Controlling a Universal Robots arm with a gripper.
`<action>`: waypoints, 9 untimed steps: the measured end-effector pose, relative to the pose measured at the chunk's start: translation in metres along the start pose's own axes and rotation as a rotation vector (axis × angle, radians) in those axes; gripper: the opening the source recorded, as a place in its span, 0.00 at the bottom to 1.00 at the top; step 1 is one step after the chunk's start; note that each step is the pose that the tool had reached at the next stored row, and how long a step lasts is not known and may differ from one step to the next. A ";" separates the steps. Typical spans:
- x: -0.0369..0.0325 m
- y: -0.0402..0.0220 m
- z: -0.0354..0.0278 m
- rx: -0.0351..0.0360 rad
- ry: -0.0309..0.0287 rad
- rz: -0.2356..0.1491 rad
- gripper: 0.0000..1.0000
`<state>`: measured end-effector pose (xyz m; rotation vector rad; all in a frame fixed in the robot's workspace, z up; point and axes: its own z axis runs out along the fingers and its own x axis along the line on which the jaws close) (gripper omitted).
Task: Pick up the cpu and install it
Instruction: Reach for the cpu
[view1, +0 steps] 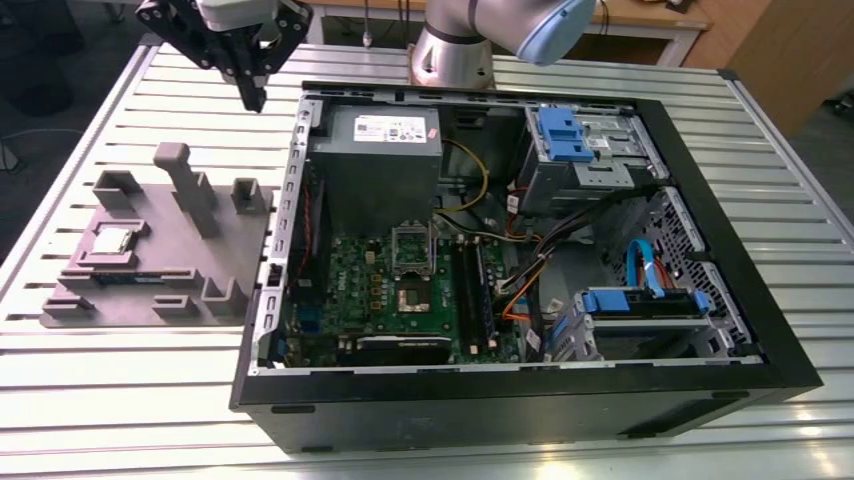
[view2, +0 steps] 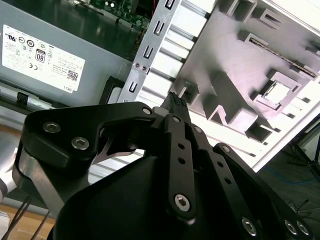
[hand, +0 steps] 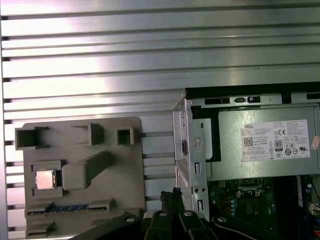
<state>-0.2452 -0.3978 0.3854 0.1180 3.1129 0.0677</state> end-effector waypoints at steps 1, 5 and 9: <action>0.0003 0.0000 -0.0001 0.0001 0.0001 0.000 0.10; 0.0017 -0.0001 -0.0001 0.0001 0.0000 0.000 0.10; 0.0026 -0.0002 -0.0001 0.0001 0.0001 0.000 0.10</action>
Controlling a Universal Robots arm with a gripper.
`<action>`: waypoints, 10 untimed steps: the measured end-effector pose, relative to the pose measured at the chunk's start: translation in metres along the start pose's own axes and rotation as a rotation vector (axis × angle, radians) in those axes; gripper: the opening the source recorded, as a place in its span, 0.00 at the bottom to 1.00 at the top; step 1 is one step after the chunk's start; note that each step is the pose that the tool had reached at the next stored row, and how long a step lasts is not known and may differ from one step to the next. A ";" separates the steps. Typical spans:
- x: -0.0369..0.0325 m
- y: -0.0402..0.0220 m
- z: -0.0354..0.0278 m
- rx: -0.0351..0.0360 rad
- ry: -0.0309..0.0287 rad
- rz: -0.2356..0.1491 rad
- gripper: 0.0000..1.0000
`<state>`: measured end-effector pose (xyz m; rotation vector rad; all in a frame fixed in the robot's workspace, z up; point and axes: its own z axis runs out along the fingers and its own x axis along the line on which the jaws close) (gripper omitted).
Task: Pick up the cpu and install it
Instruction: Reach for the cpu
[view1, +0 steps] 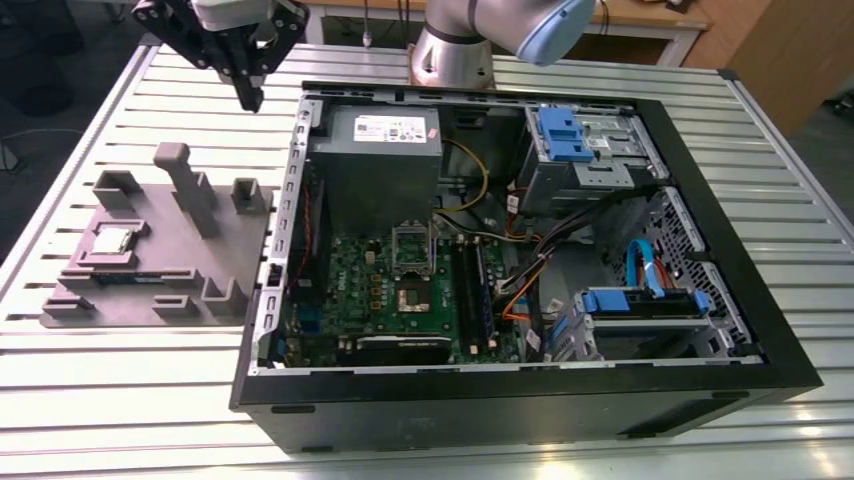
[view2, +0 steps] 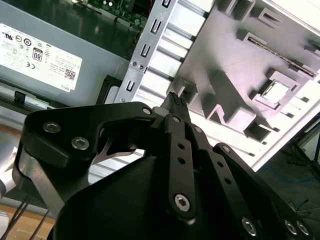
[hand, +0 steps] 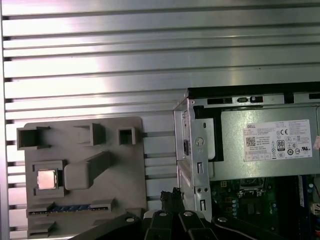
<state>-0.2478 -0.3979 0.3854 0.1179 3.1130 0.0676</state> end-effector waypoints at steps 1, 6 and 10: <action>0.0002 0.0000 0.0000 0.0000 0.0000 0.000 0.10; 0.0010 -0.0001 0.0000 -0.0001 -0.0001 0.000 0.10; 0.0023 -0.0002 0.0000 0.0000 0.0000 0.000 0.10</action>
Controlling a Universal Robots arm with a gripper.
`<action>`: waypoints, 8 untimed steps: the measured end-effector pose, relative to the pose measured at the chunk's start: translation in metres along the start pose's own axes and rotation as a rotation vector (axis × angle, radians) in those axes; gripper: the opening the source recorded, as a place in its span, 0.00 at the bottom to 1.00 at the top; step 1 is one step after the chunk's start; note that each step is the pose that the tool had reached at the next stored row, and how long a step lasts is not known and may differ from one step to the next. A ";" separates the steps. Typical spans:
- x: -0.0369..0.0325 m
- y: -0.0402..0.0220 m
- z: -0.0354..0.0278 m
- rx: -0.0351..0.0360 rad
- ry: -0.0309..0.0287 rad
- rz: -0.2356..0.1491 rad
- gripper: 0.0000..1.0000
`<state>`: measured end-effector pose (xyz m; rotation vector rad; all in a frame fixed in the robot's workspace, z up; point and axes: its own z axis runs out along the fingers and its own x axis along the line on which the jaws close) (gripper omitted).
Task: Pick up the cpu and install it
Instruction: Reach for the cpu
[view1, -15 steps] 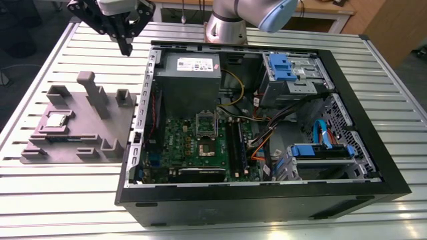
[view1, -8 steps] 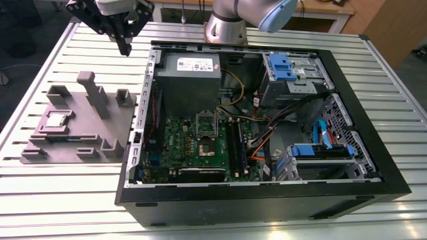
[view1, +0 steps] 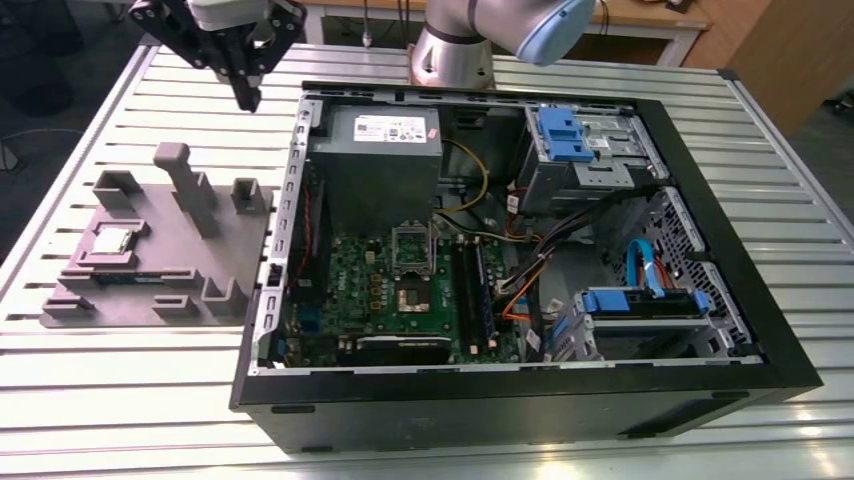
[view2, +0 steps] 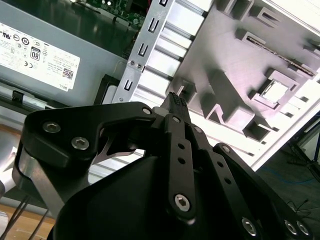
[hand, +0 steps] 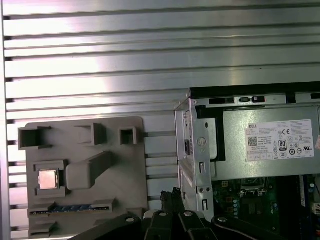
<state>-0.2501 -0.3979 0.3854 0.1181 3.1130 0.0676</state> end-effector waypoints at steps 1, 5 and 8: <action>0.0004 0.0000 0.0000 0.0000 0.0000 0.000 0.10; 0.0020 -0.0001 -0.0001 0.0000 0.0000 0.000 0.10; 0.0033 -0.0002 -0.0001 0.0000 0.0000 0.000 0.10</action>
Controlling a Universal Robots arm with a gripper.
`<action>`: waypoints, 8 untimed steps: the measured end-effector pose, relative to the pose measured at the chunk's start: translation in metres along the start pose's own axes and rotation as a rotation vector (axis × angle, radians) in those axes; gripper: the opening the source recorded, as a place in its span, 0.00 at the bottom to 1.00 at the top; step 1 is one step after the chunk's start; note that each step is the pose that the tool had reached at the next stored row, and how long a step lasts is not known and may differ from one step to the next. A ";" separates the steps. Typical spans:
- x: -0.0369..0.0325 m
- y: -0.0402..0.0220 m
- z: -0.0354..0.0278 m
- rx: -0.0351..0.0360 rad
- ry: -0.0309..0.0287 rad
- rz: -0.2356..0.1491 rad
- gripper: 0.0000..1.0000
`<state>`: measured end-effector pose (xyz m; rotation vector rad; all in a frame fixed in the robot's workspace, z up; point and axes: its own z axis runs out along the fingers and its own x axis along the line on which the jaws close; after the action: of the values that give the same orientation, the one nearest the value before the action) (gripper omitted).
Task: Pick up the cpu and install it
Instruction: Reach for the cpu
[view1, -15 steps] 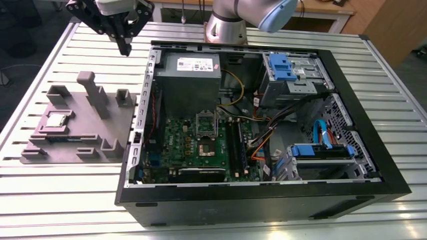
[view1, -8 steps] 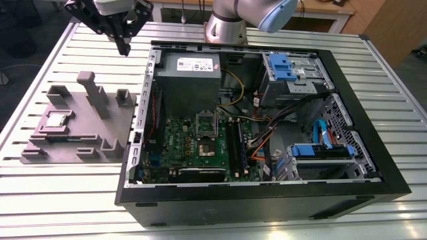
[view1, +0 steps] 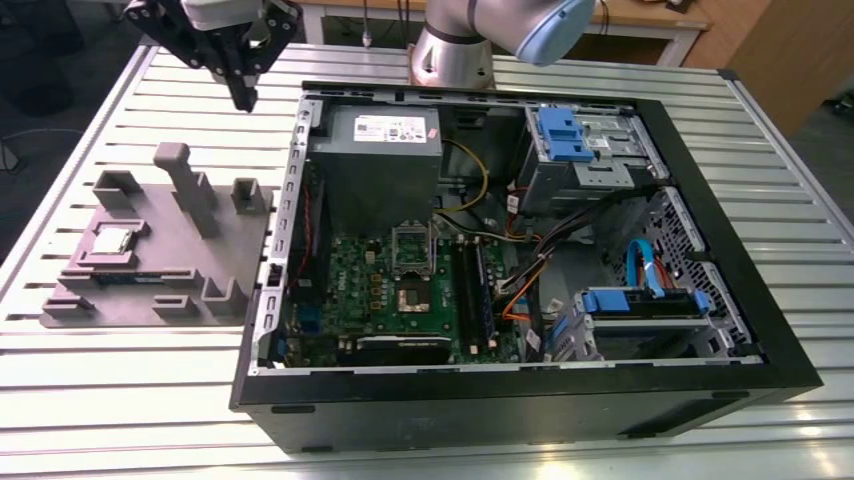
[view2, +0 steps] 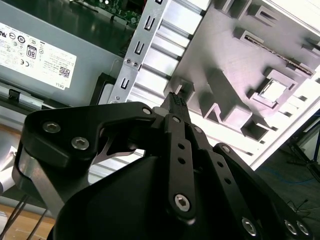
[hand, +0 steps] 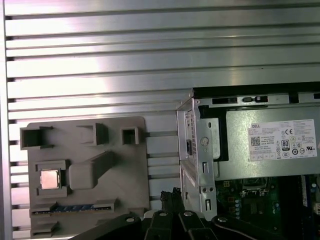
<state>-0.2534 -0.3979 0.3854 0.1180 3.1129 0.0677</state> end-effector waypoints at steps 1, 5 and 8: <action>0.0004 0.0000 0.0000 0.0000 0.0000 0.000 0.10; 0.0018 -0.0001 -0.0001 0.0000 0.0000 0.000 0.10; 0.0032 -0.0002 0.0000 0.0000 0.0000 0.000 0.10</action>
<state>-0.2566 -0.3978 0.3853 0.1180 3.1130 0.0676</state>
